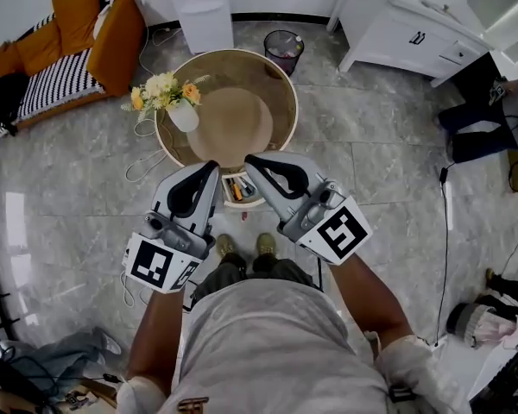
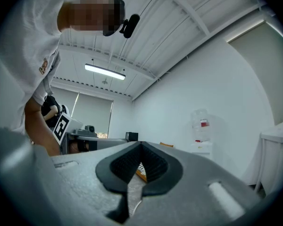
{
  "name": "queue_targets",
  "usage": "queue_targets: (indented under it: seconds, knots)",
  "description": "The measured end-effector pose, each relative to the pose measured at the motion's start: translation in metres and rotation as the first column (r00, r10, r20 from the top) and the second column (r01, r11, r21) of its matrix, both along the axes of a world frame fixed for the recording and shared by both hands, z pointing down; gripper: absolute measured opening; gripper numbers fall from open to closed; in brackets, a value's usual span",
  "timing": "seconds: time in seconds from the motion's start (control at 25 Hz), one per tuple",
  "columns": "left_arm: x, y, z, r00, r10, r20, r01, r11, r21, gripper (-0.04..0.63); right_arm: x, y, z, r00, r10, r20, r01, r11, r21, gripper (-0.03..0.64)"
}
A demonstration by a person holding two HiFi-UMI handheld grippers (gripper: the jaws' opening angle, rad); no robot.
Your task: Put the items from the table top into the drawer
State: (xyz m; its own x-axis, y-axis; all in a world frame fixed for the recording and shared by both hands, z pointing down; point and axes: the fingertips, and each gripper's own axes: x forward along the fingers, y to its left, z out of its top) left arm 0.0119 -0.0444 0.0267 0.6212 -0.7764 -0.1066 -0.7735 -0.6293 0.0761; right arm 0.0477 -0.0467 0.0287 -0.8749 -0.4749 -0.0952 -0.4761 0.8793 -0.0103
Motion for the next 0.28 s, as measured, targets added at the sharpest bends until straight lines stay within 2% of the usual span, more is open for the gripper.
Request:
queue_targets:
  seconds: [0.12, 0.28]
  knots:
    - [-0.0010, 0.0006, -0.0011, 1.000, -0.003, 0.008, 0.003, 1.000, -0.003, 0.000, 0.0014, -0.0011, -0.0011, 1.000, 0.000, 0.001, 0.000, 1.000, 0.002, 0.000]
    - [0.0005, 0.0017, -0.0010, 1.000, 0.000, 0.020, 0.001, 1.000, -0.010, 0.000, 0.0064, -0.0033, -0.0038, 1.000, 0.006, 0.008, -0.006, 0.999, 0.049, 0.000]
